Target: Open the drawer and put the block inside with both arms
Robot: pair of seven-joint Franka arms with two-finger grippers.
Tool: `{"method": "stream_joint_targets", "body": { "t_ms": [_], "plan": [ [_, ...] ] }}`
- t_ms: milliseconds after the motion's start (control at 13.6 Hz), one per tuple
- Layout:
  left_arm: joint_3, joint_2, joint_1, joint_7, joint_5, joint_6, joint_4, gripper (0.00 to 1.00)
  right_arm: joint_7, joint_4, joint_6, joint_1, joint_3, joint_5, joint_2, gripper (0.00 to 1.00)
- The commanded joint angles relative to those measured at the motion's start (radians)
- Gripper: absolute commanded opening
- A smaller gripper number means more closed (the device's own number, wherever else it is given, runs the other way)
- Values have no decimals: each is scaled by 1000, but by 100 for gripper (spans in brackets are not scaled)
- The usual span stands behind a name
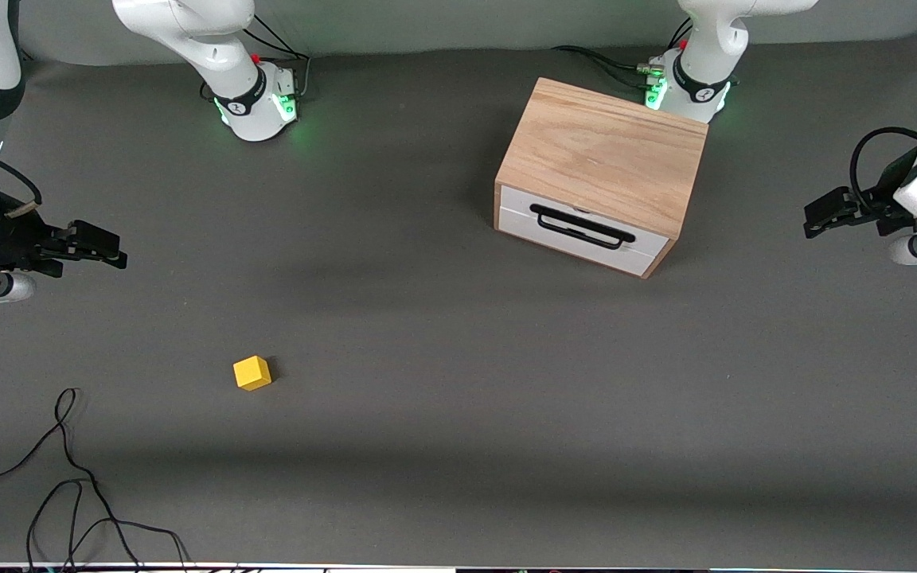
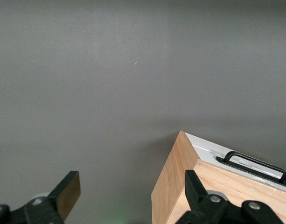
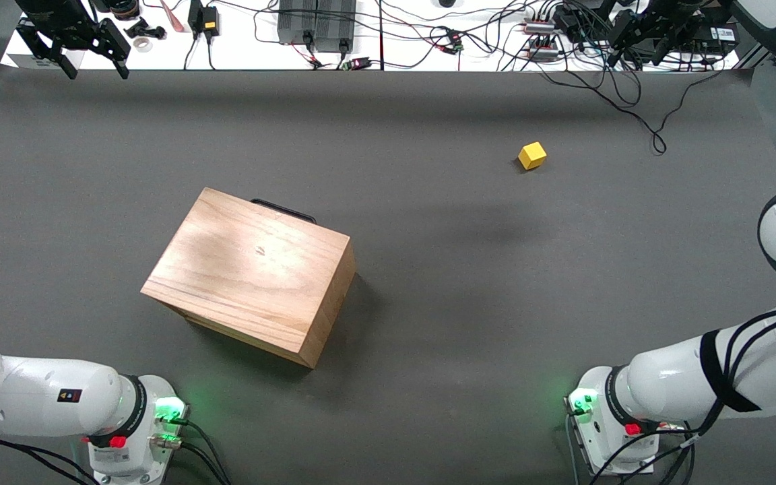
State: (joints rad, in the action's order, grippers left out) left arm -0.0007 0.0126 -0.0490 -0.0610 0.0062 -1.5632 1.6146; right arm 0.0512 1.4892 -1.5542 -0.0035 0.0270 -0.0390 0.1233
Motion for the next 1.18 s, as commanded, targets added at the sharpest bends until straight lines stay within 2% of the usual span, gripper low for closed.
{"method": "stream_joint_targets", "body": {
  "t_ms": [0,661,881,1102],
  "plan": [
    [4,19,-3,9,14,37,-40,100,-24,-7,5,-7,13,18,-8,100],
    [2,23,-3,-19,0,52,-42,100,-22,-29,-49,7,13,7,70,100],
    [-24,24,-64,-308,-5,68,-38,100,-22,-27,-105,23,13,16,128,100],
    [-30,30,-167,-637,-14,68,-38,100,-20,-24,-130,23,13,10,144,100]
  ]
}}
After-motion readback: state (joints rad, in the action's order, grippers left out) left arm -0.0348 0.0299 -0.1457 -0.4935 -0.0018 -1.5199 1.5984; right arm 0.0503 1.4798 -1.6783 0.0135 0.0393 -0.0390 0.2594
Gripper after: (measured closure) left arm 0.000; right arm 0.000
